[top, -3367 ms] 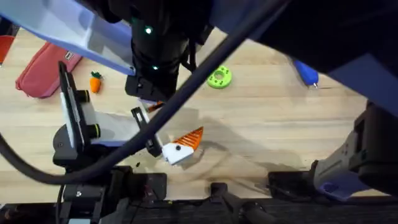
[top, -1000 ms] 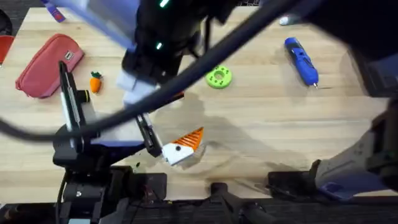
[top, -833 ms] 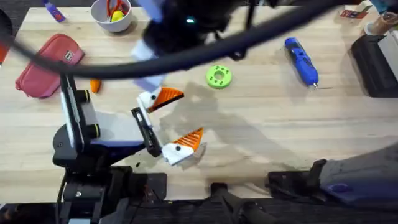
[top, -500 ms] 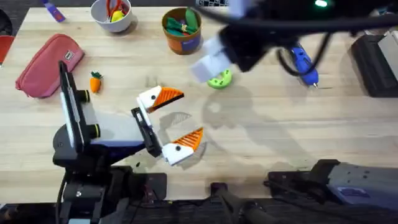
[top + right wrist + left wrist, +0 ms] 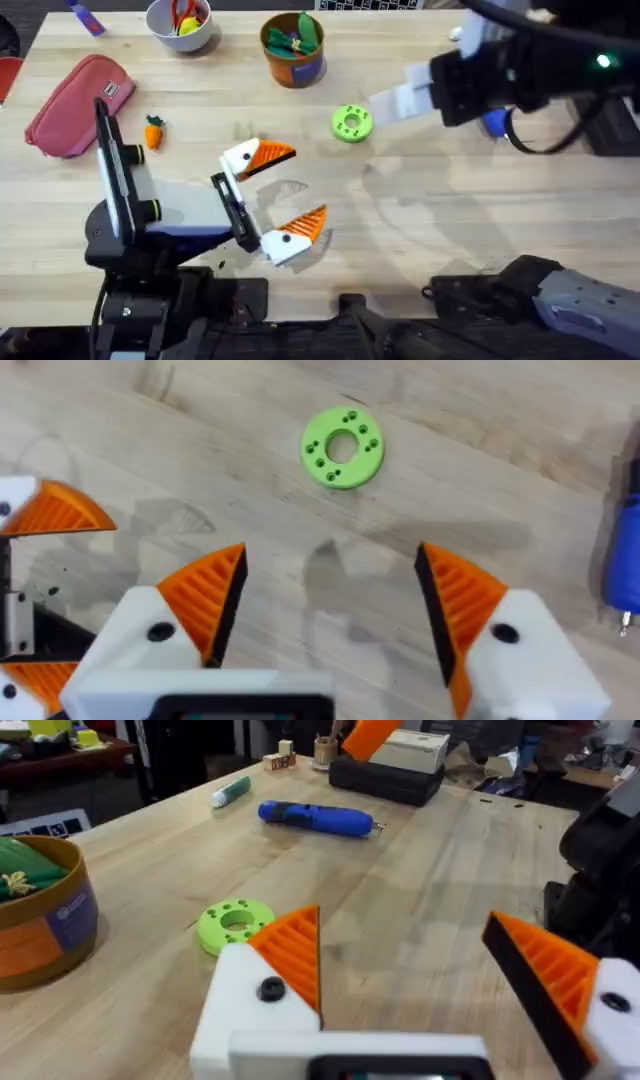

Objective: Pick up the gripper from the table and insert it into the empty holder that is missing its gripper. Then pick up a screw, insert it into the mounting hole, and use the screwdriver to tighten it. Finally, clean up the table by picking up the vegetable and placing it into the bucket.

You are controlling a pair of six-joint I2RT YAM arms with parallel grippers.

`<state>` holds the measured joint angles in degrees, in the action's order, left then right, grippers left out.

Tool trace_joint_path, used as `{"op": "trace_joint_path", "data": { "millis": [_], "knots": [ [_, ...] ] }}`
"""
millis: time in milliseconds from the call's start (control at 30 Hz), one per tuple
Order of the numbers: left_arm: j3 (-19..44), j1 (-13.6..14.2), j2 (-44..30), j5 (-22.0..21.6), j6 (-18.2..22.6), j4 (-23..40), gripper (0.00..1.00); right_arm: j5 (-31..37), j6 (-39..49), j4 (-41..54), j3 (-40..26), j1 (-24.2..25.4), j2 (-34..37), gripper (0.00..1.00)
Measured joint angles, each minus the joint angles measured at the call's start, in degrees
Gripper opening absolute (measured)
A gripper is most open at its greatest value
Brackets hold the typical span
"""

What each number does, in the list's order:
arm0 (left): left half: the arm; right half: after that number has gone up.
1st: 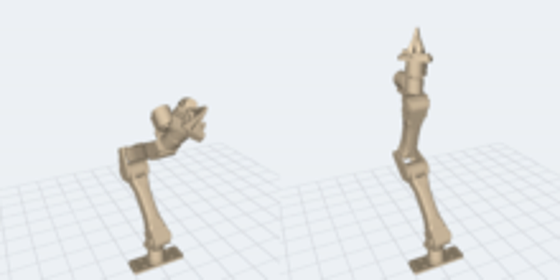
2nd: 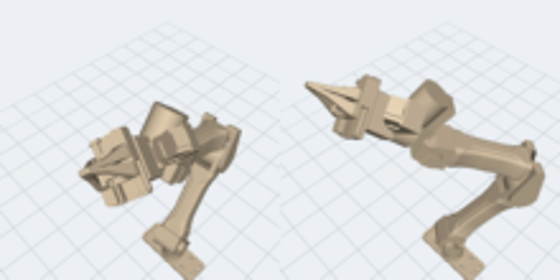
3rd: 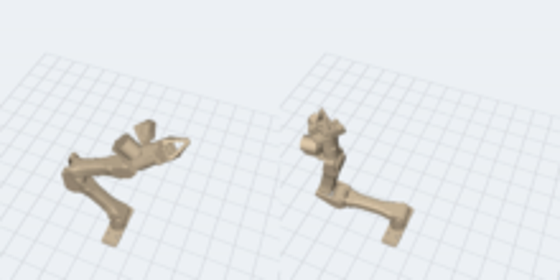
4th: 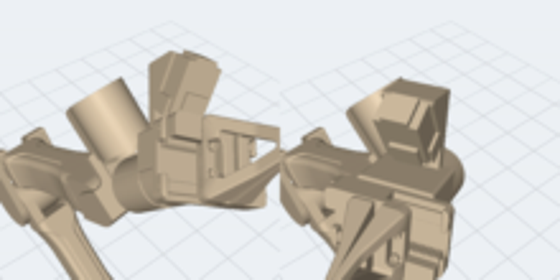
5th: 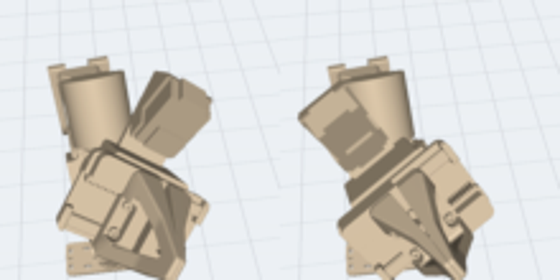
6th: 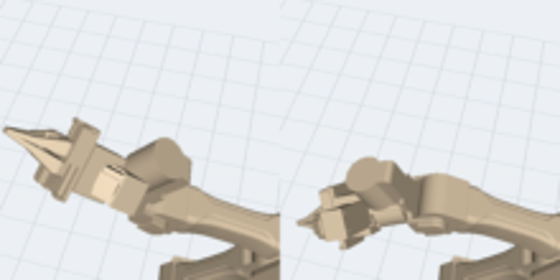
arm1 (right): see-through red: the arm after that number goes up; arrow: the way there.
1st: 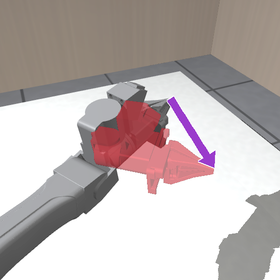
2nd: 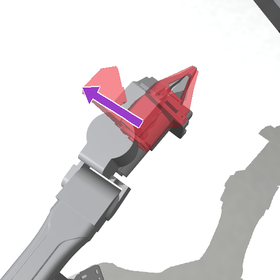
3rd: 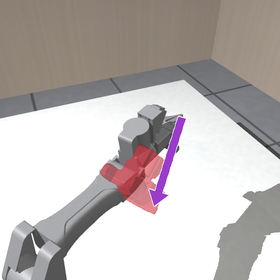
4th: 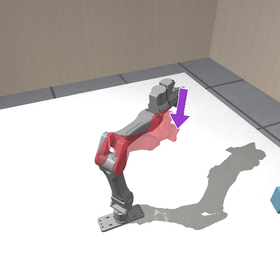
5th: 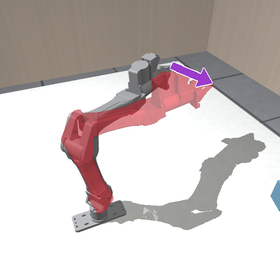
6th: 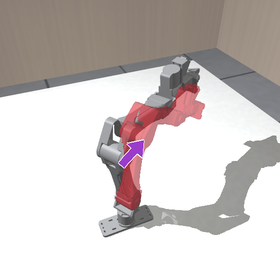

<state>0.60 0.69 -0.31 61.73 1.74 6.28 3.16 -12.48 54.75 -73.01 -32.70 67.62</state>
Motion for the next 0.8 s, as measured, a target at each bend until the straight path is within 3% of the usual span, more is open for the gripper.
{"op": "trace_joint_path", "data": {
  "millis": [233,800],
  "knots": [
    [0.00,-0.02,0.00,0.00,0.00,0.00,0.999,0.02,-1.53,-0.79,5.73,3.73,-6.05,0.993],
    [0.00,-0.02,0.01,0.00,0.00,0.00,0.999,0.01,-2.13,-2.28,6.21,4.49,-5.62,0.993]
  ]
}}
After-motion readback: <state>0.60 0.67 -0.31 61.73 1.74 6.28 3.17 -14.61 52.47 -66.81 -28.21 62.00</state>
